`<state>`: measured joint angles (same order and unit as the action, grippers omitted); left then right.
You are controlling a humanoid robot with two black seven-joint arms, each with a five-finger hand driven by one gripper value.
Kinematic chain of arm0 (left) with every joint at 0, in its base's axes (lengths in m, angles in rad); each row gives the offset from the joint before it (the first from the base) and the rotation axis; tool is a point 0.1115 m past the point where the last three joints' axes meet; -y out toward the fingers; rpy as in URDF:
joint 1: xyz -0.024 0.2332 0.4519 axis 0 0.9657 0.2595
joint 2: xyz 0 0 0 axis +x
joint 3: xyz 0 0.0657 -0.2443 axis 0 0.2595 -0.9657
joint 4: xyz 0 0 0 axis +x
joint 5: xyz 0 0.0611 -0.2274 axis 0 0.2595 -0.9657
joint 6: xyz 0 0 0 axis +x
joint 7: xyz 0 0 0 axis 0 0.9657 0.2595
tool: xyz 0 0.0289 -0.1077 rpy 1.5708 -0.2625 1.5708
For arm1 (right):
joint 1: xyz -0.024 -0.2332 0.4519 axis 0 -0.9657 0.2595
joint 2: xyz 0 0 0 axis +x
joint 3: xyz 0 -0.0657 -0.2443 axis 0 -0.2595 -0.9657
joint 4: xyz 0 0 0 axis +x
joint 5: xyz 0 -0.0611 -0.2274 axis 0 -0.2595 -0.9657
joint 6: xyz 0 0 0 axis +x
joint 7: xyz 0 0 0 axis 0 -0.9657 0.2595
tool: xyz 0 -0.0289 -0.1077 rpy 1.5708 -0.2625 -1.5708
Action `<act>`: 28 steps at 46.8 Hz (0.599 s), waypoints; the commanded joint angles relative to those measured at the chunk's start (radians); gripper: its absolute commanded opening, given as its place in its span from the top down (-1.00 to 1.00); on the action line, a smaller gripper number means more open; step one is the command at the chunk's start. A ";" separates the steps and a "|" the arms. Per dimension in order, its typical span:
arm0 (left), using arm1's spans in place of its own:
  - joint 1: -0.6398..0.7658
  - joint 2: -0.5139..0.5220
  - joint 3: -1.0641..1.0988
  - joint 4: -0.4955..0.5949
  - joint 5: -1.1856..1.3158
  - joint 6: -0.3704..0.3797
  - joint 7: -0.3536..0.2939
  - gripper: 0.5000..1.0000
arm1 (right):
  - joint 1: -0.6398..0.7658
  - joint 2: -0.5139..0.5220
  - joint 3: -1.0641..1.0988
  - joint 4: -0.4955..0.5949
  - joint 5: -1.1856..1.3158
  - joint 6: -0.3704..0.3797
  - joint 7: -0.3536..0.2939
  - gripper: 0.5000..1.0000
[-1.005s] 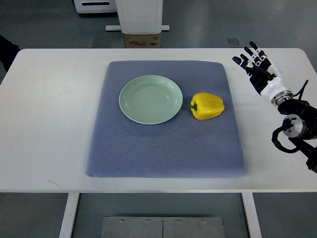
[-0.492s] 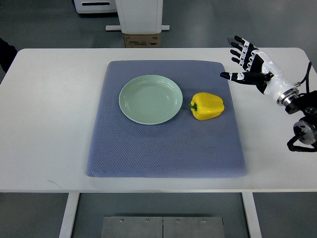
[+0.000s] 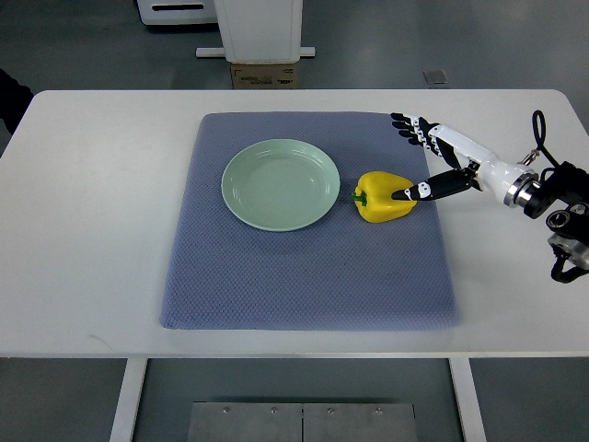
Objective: Place yellow pepper on plate with right hand
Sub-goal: 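Reach the right hand toward the yellow pepper, then close the right hand fingers around the yellow pepper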
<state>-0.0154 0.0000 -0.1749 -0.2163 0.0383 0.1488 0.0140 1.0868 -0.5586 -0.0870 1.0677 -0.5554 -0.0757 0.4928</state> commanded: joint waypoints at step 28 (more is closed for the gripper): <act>0.000 0.000 0.000 0.000 0.000 0.000 0.000 -1.00 | 0.137 0.172 -0.376 -0.103 -0.008 -0.179 0.000 -0.95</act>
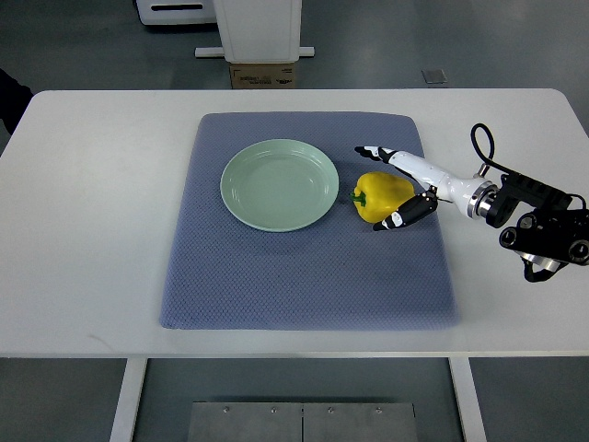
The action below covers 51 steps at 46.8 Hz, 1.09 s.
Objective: Place yellow pepper on plate with right hand
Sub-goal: 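Close the right hand fingers around the yellow pepper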
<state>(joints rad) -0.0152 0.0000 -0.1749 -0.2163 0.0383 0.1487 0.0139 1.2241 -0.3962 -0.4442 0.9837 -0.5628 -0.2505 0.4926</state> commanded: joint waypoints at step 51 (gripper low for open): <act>0.000 0.000 0.000 0.000 0.000 0.000 0.000 -1.00 | 0.029 0.054 -0.050 -0.060 0.000 -0.015 -0.014 1.00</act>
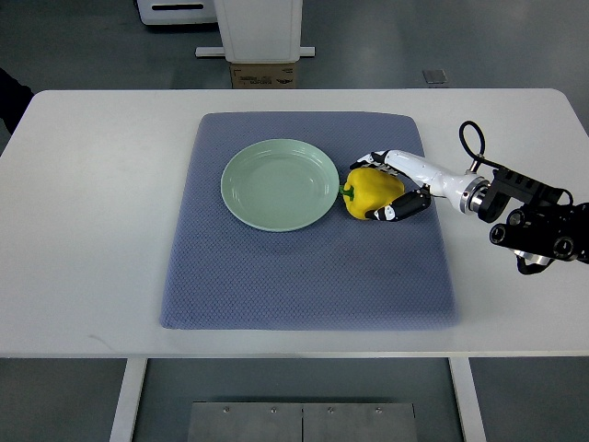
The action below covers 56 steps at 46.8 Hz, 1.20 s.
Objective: Place yellow pepper on plate with right hand
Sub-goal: 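Carry the pepper with the right hand onto the green plate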
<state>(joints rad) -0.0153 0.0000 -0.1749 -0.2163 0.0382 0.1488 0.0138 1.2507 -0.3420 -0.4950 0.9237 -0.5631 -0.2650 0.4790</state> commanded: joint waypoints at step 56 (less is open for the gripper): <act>0.000 0.000 0.000 0.000 0.000 0.000 0.000 -1.00 | 0.061 0.287 0.052 -0.092 0.043 0.001 -0.068 1.00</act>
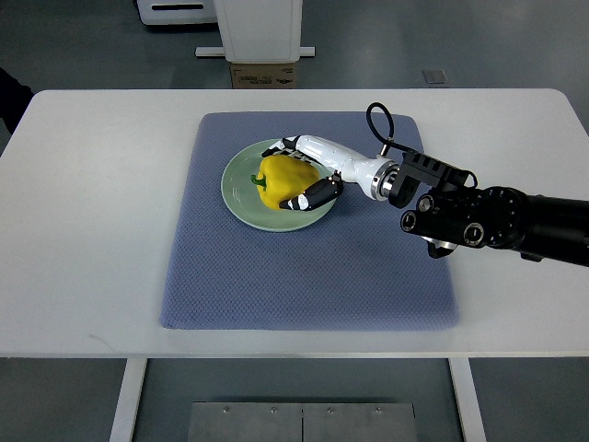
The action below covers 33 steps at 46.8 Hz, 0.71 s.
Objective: Place yellow pepper on plate with right hand
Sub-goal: 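Carry the pepper with the right hand onto the green plate, then open the right hand and release the pepper on the plate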
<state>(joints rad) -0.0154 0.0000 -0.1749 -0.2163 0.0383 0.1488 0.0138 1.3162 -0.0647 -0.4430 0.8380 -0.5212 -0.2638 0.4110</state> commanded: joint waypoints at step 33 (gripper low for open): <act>0.000 0.000 0.000 0.000 0.000 0.000 0.000 -1.00 | -0.049 0.043 0.038 -0.031 0.036 0.000 0.009 -1.00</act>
<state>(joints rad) -0.0153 0.0000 -0.1749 -0.2163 0.0383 0.1486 0.0138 1.2674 -0.0212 -0.4048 0.8067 -0.4847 -0.2638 0.4206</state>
